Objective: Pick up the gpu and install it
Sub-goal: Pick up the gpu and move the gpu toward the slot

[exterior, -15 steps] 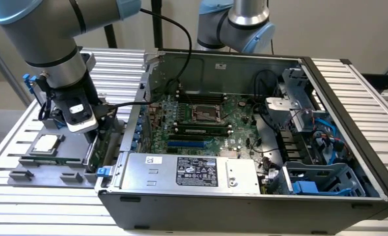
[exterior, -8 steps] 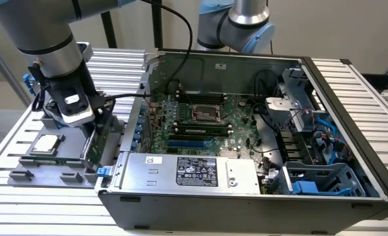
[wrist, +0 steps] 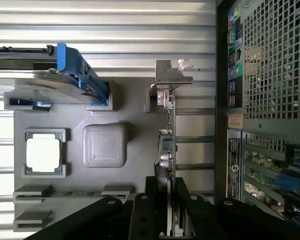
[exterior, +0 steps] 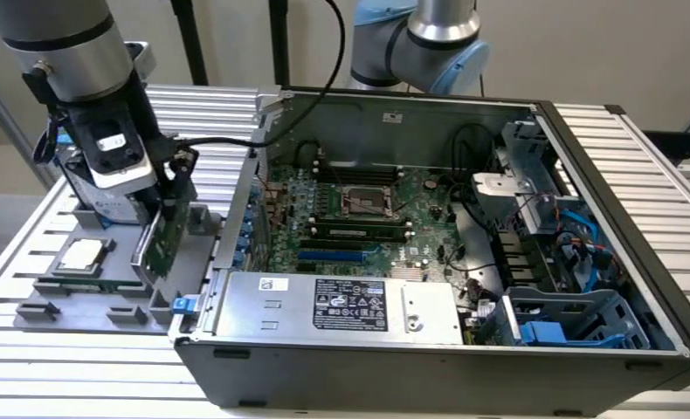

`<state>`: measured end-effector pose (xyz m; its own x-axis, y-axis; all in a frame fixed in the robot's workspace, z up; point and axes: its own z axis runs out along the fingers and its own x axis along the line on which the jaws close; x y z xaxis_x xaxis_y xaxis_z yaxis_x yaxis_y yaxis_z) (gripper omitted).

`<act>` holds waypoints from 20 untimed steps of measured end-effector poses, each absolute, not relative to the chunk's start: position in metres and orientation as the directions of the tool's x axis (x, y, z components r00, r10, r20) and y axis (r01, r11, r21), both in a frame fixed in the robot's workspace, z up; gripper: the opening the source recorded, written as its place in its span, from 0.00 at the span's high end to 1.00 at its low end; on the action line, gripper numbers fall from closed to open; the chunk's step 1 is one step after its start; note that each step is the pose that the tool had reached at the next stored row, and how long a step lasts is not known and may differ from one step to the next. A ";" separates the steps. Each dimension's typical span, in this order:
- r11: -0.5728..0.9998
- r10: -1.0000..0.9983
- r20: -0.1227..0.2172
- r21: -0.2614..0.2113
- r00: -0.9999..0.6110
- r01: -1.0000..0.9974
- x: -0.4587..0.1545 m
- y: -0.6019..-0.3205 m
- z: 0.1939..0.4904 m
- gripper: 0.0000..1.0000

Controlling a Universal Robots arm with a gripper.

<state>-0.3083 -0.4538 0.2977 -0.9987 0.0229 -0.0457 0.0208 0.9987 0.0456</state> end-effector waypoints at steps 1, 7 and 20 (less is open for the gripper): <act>0.999 0.023 -0.046 0.046 -0.999 0.021 -0.308 -0.454 0.302 1.00; 0.999 0.023 -0.046 0.046 -0.999 0.021 -0.307 -0.455 0.330 1.00; 0.999 0.023 -0.039 0.045 -0.999 0.021 -0.269 -0.456 0.388 1.00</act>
<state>-0.2690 -0.4558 0.3884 -0.9990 0.0230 -0.0387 0.0212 0.9987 0.0454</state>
